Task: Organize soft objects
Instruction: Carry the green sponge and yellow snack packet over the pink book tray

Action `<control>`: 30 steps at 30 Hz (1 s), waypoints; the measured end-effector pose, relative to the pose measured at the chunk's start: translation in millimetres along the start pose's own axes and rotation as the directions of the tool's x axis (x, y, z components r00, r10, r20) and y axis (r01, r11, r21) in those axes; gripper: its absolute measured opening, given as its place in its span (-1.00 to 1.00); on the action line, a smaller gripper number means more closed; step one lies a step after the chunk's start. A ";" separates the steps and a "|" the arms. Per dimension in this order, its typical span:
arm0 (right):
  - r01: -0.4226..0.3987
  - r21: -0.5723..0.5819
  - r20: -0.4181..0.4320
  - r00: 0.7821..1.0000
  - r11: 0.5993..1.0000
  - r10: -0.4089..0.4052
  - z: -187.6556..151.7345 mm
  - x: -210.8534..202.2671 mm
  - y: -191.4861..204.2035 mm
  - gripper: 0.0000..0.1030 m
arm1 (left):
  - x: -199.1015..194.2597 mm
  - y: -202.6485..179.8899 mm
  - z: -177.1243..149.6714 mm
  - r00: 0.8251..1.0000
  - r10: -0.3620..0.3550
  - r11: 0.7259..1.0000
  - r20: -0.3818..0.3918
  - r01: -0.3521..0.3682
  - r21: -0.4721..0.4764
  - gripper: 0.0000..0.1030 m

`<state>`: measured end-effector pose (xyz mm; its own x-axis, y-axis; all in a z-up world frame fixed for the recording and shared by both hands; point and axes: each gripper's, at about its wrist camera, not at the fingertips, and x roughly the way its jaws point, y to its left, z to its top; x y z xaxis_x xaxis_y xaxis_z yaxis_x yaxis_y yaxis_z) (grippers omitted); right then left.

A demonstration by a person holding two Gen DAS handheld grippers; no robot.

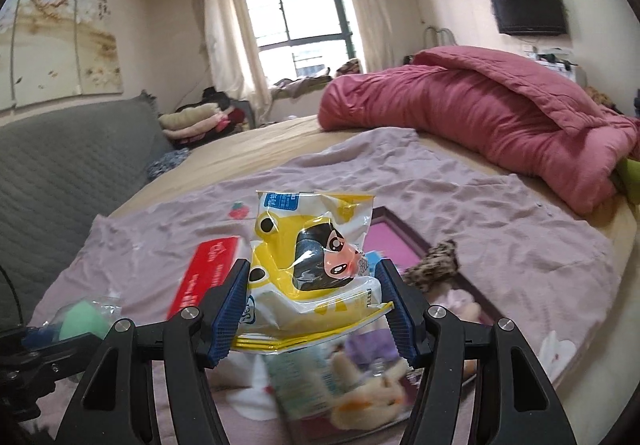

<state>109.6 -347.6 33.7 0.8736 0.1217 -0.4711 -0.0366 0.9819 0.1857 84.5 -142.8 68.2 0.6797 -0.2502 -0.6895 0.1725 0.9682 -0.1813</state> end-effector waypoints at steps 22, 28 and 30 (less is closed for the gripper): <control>0.128 0.070 -0.020 0.992 0.989 -0.127 -5.8 15.3 -75.2 0.14 | 129.4 -67.6 23.3 0.989 -0.044 0.997 -0.143 0.054 0.061 -0.19; 0.152 0.055 -0.148 0.979 0.987 -0.143 -22.2 42.6 -80.5 0.14 | 160.3 -73.2 25.9 0.982 -0.040 0.996 -0.185 0.053 0.065 -0.19; 0.158 0.074 -0.157 0.977 0.985 -0.145 -23.2 44.9 -85.2 0.14 | 166.8 -75.3 26.5 0.980 -0.041 0.996 -0.194 0.055 0.071 -0.19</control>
<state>140.6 -422.4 -23.4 0.7827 -0.0003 -0.6224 0.1377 0.9753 0.1726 203.7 -257.3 -14.5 0.5210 -0.2854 -0.8045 0.2598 0.9508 -0.1690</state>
